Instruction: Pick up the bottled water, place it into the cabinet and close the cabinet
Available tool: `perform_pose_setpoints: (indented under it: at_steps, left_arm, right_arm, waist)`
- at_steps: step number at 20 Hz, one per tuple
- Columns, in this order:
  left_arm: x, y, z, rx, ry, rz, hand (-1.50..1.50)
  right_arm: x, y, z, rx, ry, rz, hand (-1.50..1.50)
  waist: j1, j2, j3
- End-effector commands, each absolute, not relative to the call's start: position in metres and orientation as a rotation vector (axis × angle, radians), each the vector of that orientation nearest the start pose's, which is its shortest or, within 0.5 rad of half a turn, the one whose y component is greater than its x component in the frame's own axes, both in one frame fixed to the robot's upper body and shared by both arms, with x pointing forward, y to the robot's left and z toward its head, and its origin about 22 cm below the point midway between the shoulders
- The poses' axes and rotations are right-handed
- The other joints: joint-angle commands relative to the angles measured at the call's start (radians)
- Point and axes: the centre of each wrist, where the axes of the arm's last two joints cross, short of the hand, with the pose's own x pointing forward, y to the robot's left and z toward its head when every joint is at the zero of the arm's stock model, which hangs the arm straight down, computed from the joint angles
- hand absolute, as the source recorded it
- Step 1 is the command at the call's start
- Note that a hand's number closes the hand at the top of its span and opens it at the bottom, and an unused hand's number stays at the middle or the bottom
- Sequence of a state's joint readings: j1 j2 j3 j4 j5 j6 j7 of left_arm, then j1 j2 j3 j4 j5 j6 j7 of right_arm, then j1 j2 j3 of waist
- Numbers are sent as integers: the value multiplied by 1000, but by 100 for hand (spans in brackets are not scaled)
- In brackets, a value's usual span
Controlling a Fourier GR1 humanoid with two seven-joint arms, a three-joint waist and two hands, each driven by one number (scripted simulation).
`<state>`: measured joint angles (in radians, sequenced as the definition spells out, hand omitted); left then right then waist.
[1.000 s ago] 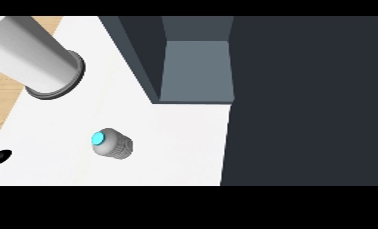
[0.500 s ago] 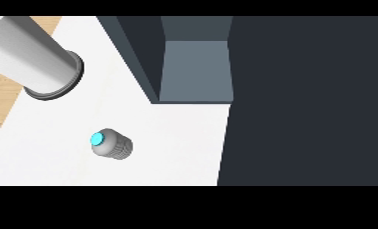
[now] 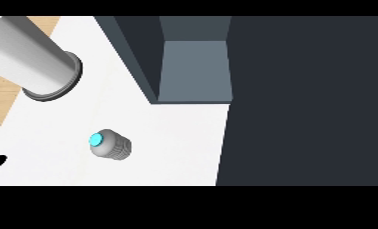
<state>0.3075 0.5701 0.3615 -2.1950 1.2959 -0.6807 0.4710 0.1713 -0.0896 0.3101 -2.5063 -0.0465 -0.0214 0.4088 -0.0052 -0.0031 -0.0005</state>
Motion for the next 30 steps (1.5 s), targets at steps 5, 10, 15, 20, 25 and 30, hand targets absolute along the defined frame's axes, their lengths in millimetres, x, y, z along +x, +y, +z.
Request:
perform_pose_setpoints:
  at_steps: [5,10,15,20,25,30]
  left_arm:
    - [171,348,147,-770,-1632,-423,-150]
    - [194,337,138,-729,-1592,-440,-150]
    - [198,328,120,-680,-1567,-451,-150]
    - [241,315,99,-633,-1588,-467,-150]
    - [250,315,55,-615,-1545,-490,-150]
    - [256,326,17,-610,-1508,-491,-150]
  right_arm:
    - [80,-209,207,264,-1962,180,-150]
    - [81,-203,204,293,-1949,180,-150]
    - [90,-204,207,265,-1953,194,-150]
    - [100,-191,200,266,-1963,191,-150]
    - [92,-193,207,298,-1959,181,-150]
    - [99,-190,208,275,-1952,191,-150]
  waist:
    - [-13,0,0]
    - [-17,1,0]
    - [-4,1,0]
    - [-11,2,0]
    - [-14,2,-1]
    - [-9,3,-2]
